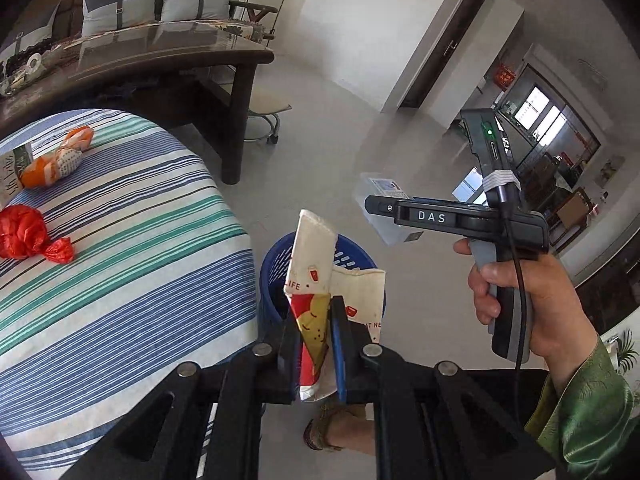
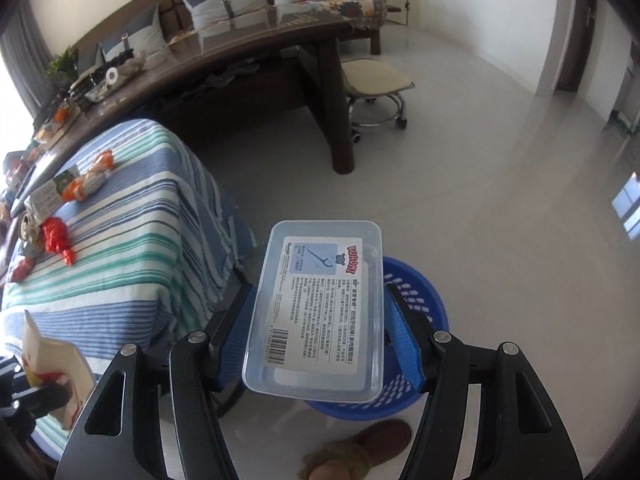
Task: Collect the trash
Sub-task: 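Carry the wrapper and plastic box over the blue wastebasket with both tools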
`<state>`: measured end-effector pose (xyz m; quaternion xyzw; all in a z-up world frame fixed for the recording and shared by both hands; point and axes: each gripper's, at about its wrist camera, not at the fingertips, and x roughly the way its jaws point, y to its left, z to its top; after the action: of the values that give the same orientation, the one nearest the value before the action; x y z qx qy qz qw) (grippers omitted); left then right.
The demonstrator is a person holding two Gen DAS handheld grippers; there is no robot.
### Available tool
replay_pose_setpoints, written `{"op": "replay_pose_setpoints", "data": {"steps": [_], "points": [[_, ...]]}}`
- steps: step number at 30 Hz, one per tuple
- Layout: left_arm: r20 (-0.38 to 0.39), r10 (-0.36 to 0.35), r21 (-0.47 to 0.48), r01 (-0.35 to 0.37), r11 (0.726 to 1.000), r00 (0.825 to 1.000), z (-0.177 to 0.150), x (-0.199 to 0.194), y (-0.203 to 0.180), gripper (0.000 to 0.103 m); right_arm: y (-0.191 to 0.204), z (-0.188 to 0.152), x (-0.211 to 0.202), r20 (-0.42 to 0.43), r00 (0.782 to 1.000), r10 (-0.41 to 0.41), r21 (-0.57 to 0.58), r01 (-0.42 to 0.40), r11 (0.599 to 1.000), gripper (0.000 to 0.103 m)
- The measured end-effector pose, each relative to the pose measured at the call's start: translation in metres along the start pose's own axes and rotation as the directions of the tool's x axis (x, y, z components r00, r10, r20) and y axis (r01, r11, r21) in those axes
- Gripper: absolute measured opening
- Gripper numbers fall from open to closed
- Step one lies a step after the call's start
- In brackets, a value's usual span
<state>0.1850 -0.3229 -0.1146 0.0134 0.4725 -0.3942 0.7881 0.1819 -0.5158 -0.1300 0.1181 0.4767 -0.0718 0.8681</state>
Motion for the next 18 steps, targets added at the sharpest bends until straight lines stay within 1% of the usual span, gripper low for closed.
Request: {"op": "replay_pose_setpoints", "data": {"steps": [3,8,12,18], "points": [[-0.035,-0.002,0.032,0.003,0.999,0.999,0.012,0.035,-0.016,0.013,-0.024,-0.004,0.014,-0.005,1.0,-0.026,0.02,0.026,0.999,0.065],[-0.094,-0.006,0.035,0.009,0.999,0.996,0.018,0.094,-0.027,0.013,-0.058,-0.007,0.027,-0.035,0.999,-0.036,0.054,0.038,0.998,0.065],[-0.141,-0.012,0.035,0.017,0.999,0.99,0.02,0.133,-0.029,0.013,-0.079,-0.009,0.037,-0.065,0.998,-0.01,0.106,0.017,0.994,0.065],[-0.18,0.005,0.058,0.005,0.998,0.984,0.022,0.171,-0.032,0.014,-0.094,-0.009,0.044,-0.077,0.997,0.02,0.146,-0.009,0.989,0.065]]}}
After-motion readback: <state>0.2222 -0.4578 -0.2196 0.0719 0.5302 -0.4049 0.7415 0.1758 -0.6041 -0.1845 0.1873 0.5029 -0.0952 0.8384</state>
